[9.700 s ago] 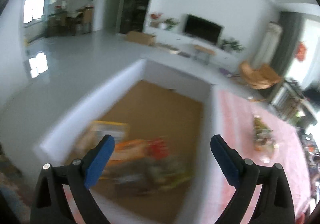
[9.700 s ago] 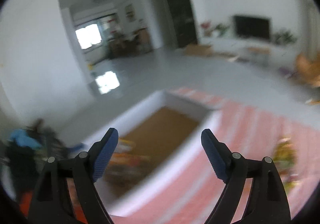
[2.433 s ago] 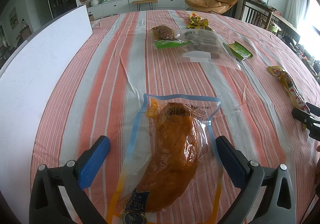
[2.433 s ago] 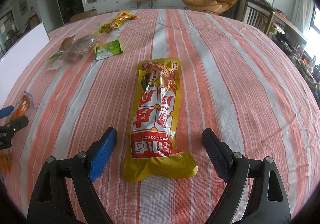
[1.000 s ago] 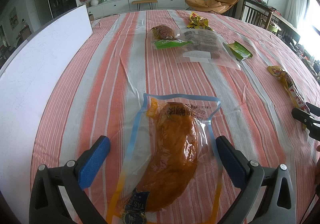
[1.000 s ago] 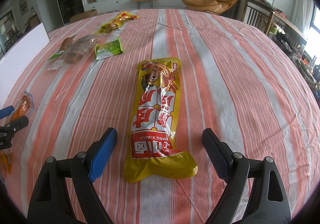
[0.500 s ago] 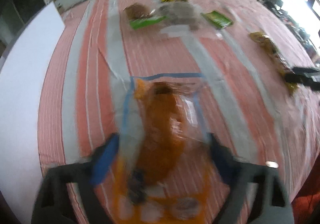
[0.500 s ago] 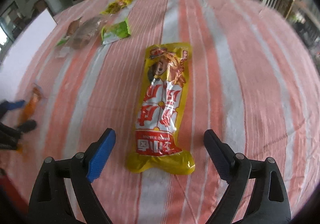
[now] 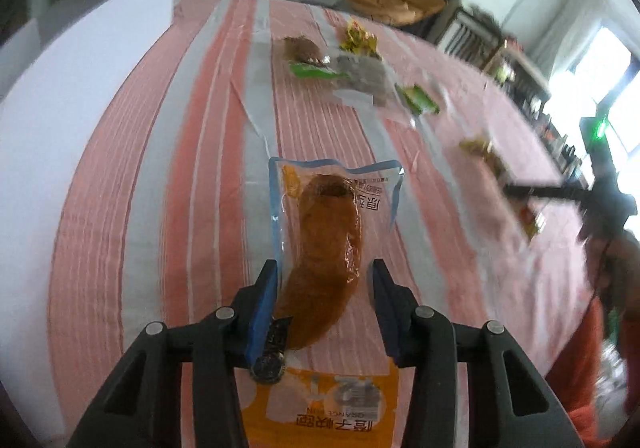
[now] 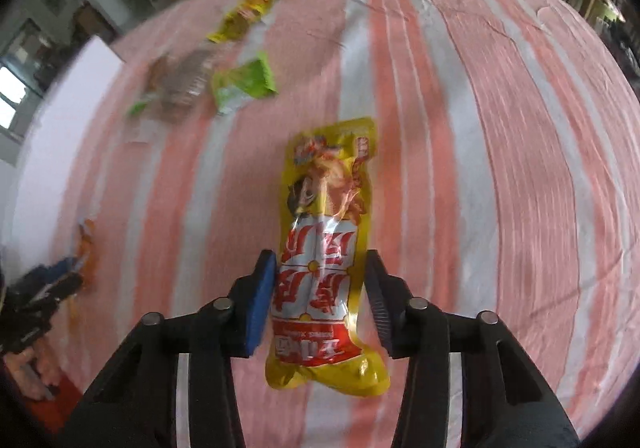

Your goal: Organize snacks

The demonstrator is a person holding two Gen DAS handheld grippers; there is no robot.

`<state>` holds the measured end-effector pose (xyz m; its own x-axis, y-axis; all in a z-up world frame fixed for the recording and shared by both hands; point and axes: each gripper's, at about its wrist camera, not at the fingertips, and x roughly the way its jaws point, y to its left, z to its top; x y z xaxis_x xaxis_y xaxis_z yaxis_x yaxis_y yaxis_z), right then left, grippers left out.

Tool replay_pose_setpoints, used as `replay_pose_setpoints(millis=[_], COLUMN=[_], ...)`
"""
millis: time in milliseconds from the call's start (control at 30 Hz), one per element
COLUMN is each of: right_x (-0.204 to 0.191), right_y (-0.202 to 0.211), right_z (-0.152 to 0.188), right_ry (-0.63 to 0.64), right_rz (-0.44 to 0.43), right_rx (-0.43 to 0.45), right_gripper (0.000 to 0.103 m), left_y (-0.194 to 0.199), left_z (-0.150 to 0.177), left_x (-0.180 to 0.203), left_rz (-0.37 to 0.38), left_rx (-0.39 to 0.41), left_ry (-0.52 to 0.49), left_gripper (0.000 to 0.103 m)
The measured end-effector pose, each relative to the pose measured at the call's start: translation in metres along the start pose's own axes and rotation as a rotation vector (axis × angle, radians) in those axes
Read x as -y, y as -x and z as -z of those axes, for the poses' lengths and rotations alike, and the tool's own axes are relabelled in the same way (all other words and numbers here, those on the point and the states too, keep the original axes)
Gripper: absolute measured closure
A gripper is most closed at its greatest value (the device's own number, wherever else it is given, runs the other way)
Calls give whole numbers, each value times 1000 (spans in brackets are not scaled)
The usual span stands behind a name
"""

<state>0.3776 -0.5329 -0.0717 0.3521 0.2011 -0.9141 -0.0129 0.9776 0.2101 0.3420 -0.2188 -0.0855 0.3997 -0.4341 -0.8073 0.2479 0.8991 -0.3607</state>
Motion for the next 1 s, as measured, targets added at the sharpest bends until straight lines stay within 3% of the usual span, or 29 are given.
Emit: replay_pose_setpoints(millis=[67, 133, 233, 300, 333, 367, 533, 600, 633, 700, 733, 800, 867, 1000], right_x=[-5, -9, -26, -36, -38, -41, -54, -60, -60, -56, -56, -54, -50, -60], right_y=[-1, -4, -7, -15, -17, -19, -33, -33, -29, -23, -18, -7, 5, 19], right_z=[6, 9, 12, 13, 13, 13, 4, 3, 3, 8, 12, 16, 16, 9], right_ry=[-11, -24, 54, 116, 122, 124, 151, 193, 190, 147, 148, 110, 44, -31], right_rz=[-3, -35, 59, 103, 103, 110, 150, 158, 137, 88, 82, 12, -99, -226], right_rx=[-14, -34, -44, -77, -105, -119, -122, -86, -75, -95, -80, -49, -20, 19], right_gripper=[60, 60, 60, 48, 29, 20, 20, 48, 53, 53, 53, 53, 53, 53], left_y=[3, 5, 0, -6, -9, -11, -33, -32, -31, -20, -11, -7, -9, 5], left_z=[-2, -3, -2, 2, 4, 6, 13, 11, 11, 10, 5, -2, -5, -6], left_x=[-5, -6, -1, 4, 9, 12, 29, 21, 18, 14, 8, -7, -20, -30], left_rz=[31, -4, -62, -105, -145, -175, -334, -285, -267, -223, -180, -75, -47, 50], left_rx=[13, 28, -1, -16, -15, -10, -33, -44, -41, 0, 20, 11, 19, 51], left_ry=[35, 19, -39, -73, -103, -127, -263, -221, -204, -184, -140, -29, 32, 122], left_gripper=[59, 59, 54, 42, 34, 30, 20, 25, 29, 47, 62, 62, 62, 62])
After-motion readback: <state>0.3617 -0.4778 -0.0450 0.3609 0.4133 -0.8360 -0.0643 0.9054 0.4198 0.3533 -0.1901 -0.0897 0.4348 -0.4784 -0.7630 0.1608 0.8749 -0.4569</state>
